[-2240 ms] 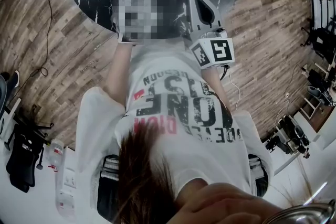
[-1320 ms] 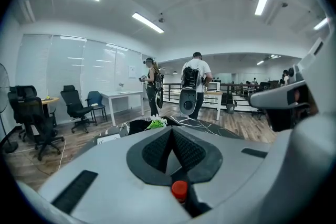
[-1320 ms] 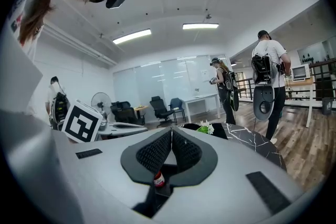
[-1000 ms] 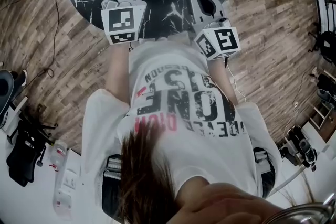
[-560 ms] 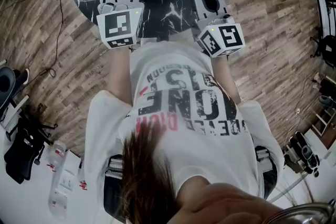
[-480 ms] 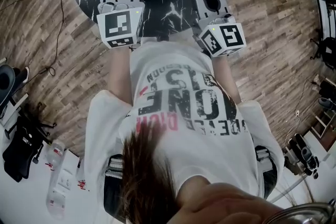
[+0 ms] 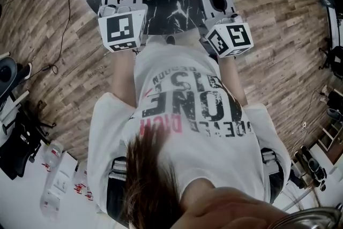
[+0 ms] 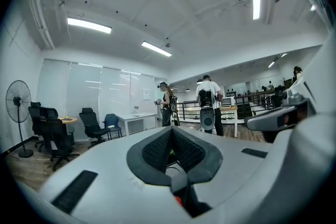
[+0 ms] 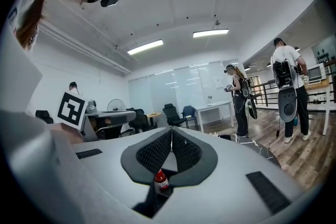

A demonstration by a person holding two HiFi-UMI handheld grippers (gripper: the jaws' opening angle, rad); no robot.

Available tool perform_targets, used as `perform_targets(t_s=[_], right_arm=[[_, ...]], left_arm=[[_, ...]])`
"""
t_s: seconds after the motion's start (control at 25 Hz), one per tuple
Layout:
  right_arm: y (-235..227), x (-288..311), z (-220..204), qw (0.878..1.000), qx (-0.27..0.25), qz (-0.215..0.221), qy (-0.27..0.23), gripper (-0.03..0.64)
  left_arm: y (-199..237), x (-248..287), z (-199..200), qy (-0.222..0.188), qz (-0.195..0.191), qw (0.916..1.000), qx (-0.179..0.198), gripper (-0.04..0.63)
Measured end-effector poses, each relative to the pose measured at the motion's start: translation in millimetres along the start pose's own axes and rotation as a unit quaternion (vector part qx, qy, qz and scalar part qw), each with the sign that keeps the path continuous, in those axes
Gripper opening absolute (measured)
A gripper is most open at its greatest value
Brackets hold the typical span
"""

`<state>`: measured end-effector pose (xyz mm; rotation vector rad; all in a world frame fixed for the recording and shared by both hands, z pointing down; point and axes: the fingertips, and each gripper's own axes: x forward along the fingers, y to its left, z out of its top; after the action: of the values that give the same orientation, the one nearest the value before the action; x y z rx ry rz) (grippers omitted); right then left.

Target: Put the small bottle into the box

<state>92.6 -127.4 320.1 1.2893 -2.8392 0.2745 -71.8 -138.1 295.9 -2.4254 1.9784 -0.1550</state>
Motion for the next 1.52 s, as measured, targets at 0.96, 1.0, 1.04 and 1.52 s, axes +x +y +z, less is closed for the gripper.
perform_targets(t_s=[0.96, 1.0, 1.04, 1.52], right_arm=[[7.8, -47.3, 43.8, 0.998, -0.005, 0.001, -0.057, 0.003], [8.8, -49.0, 45.7, 0.998, -0.007, 0.002, -0.058, 0.003], [9.7, -50.9, 47.4, 0.998, -0.009, 0.002, -0.059, 0.003], [12.3, -69.1, 46.0, 0.999, -0.022, 0.002, -0.05, 0.003]], left_arm=[[-28.6, -60.0, 41.9, -0.05, 0.001, 0.9987, 0.012, 0.003], [-29.7, -61.6, 42.6, -0.051, 0.002, 0.9986, 0.011, 0.003], [-30.9, -63.3, 43.0, -0.051, 0.002, 0.9986, 0.009, 0.003], [-48.4, -88.8, 33.9, -0.045, 0.011, 0.9988, -0.014, 0.003]])
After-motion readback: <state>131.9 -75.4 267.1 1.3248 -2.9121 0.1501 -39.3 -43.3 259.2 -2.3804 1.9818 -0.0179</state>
